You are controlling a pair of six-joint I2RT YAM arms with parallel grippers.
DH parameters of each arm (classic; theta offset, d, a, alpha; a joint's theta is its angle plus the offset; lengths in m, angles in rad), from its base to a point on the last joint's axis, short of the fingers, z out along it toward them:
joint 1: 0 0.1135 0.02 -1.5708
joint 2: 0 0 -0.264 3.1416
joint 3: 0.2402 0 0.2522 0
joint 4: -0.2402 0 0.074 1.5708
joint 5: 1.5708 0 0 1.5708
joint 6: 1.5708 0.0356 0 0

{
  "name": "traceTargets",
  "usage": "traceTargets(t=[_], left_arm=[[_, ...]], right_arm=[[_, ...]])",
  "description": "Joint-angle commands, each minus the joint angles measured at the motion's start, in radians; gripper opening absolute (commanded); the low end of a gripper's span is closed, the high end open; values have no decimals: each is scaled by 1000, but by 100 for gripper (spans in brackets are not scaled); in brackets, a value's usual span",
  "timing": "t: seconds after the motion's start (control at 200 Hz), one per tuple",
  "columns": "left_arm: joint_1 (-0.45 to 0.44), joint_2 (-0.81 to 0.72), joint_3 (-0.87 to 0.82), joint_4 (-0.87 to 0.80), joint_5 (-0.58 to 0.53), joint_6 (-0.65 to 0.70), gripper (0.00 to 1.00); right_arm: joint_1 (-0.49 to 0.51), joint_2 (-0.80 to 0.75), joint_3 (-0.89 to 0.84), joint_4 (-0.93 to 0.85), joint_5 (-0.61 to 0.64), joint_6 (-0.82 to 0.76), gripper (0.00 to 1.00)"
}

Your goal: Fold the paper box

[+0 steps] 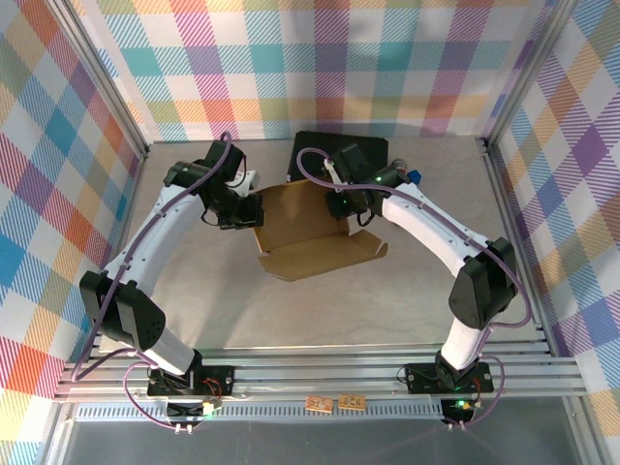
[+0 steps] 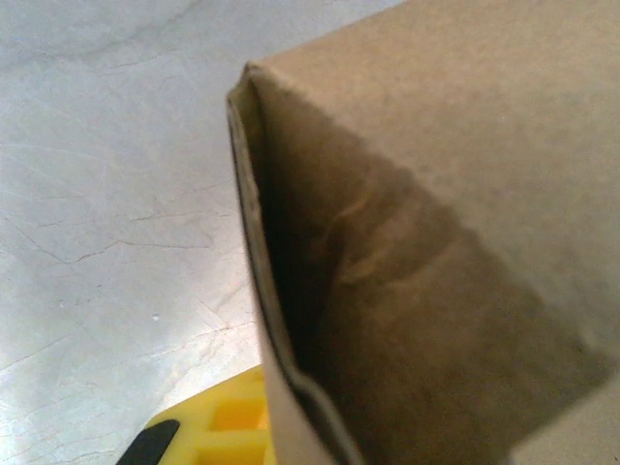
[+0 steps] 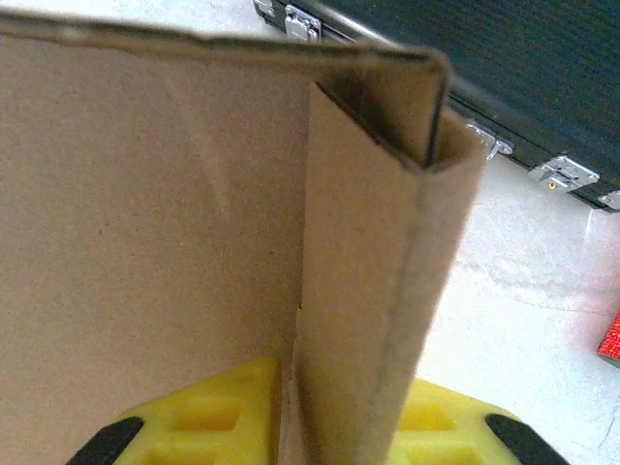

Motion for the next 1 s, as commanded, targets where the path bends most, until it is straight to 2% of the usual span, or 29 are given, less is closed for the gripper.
traceTargets(t=[0.0, 0.08, 0.205, 0.465, 0.725, 0.995], left_arm=[[-16, -7, 43, 31, 76, 26, 0], [-16, -7, 45, 31, 74, 25, 0], [-19, -4, 53, 24, 51, 22, 0], [-56, -16, 48, 25, -149, -39, 0], [-126, -1, 25, 4, -437, -120, 0], [-152, 25, 15, -50, -634, -167, 0]], right_arm=[[12, 12, 24, 3, 1, -8, 16], [13, 12, 27, 0, 15, -2, 7], [15, 14, 44, -30, 72, 18, 0], [41, 29, 108, -145, 285, 74, 0], [85, 33, 167, -245, 336, 169, 0], [117, 72, 241, -354, 355, 259, 0]])
